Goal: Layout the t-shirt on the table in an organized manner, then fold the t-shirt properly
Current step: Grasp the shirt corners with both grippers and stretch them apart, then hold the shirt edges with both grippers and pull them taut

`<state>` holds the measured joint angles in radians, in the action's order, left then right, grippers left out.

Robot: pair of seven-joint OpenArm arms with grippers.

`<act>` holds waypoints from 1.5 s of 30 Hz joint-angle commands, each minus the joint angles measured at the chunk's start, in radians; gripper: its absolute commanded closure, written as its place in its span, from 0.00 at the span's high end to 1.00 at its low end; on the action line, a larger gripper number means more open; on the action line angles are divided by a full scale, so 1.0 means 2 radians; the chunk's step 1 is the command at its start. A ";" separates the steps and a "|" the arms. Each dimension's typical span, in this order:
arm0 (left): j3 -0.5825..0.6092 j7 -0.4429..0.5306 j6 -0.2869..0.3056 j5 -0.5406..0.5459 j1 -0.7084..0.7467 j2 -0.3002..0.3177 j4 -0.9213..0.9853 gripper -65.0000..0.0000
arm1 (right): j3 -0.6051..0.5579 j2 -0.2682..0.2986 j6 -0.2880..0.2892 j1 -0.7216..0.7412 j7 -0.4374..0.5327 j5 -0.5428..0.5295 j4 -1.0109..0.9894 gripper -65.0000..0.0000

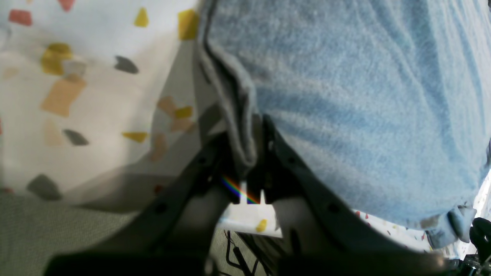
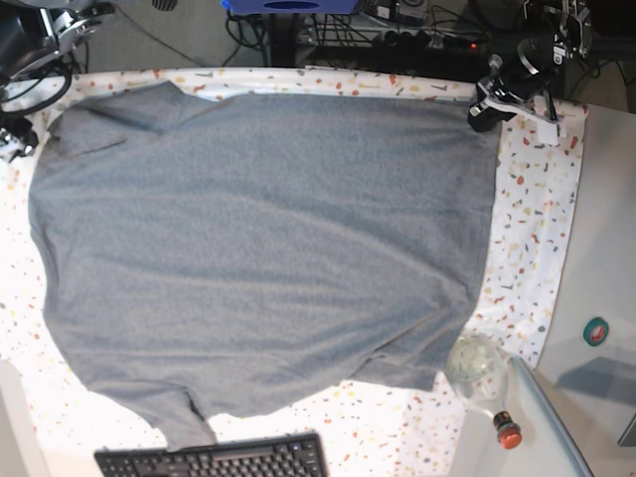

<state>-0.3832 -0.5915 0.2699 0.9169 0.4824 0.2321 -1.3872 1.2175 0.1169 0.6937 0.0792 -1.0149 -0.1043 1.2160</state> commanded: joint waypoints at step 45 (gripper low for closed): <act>0.009 -0.048 0.004 -0.078 -0.184 0.002 0.017 0.00 | -0.331 0.088 -0.056 0.273 0.299 0.122 -0.405 0.00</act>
<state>-0.3592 -0.6971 0.2707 0.7513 0.1165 0.2249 -1.3453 0.5533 0.2703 0.5758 0.5980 -0.4271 0.1410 0.3912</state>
